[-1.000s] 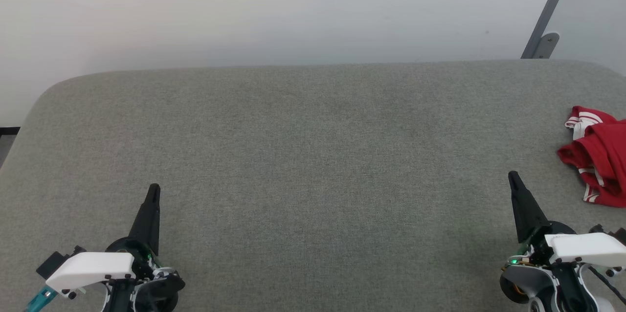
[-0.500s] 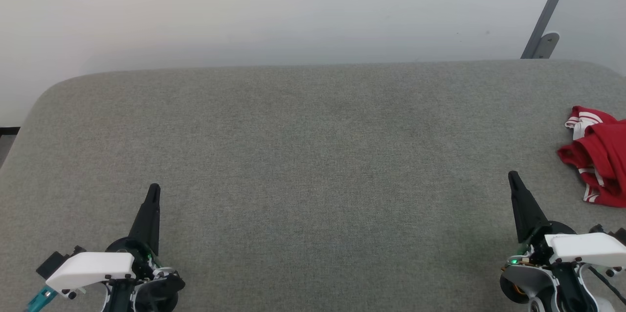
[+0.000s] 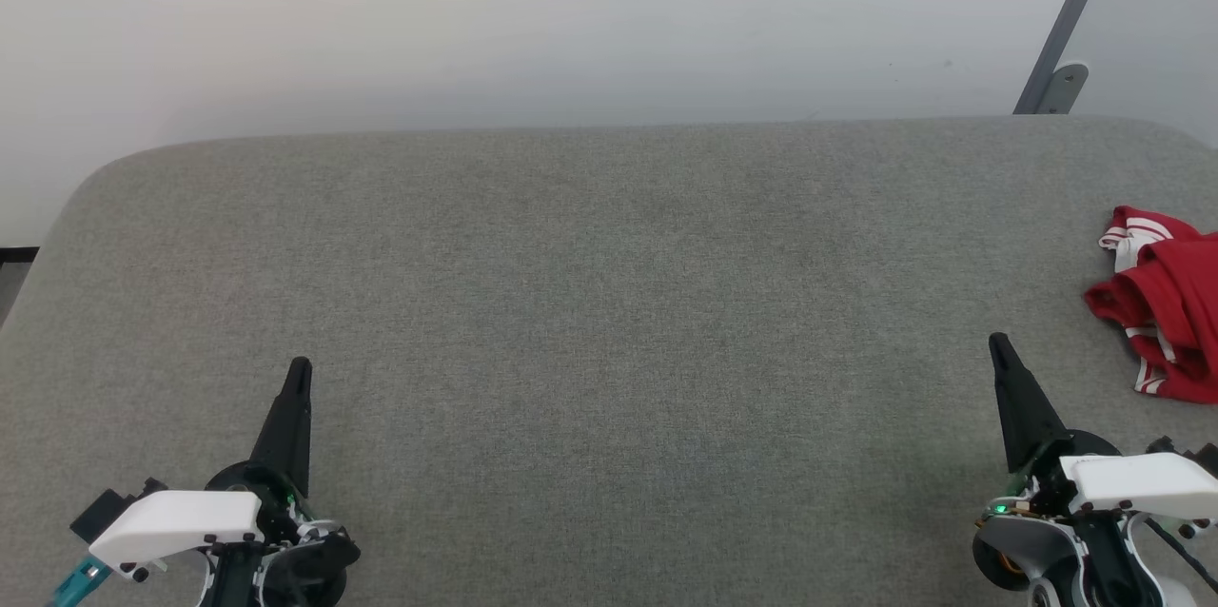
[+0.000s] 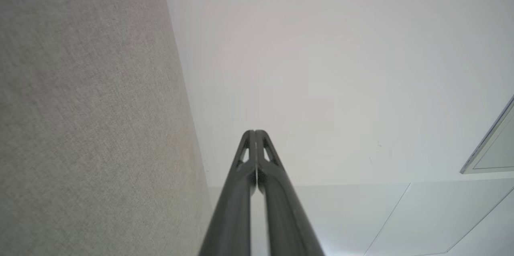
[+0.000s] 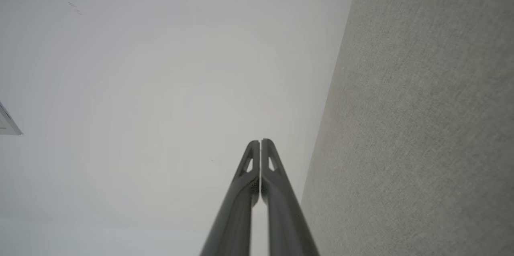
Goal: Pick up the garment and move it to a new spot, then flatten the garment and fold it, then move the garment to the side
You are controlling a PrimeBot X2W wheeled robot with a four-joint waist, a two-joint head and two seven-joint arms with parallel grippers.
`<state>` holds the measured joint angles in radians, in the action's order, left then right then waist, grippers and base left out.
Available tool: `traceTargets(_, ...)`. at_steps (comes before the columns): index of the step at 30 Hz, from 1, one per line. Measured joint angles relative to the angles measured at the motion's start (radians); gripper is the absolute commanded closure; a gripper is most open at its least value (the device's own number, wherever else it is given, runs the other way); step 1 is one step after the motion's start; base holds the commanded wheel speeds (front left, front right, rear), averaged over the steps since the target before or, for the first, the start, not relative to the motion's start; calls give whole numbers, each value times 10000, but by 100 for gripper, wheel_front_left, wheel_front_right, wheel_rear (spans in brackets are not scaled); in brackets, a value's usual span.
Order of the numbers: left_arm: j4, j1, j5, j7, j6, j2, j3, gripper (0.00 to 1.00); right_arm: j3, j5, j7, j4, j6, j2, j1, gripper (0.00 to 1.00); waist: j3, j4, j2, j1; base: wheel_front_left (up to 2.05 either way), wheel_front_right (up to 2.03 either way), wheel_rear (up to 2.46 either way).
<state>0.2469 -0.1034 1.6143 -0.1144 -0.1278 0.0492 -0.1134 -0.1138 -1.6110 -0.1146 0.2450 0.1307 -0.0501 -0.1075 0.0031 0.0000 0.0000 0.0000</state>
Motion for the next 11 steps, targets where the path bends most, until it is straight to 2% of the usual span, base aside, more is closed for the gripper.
traceTargets(11,0,0,0,0,0,0,0,100,0,0,0,0,0,0,0,100,0,0,0,0,0,0,0)
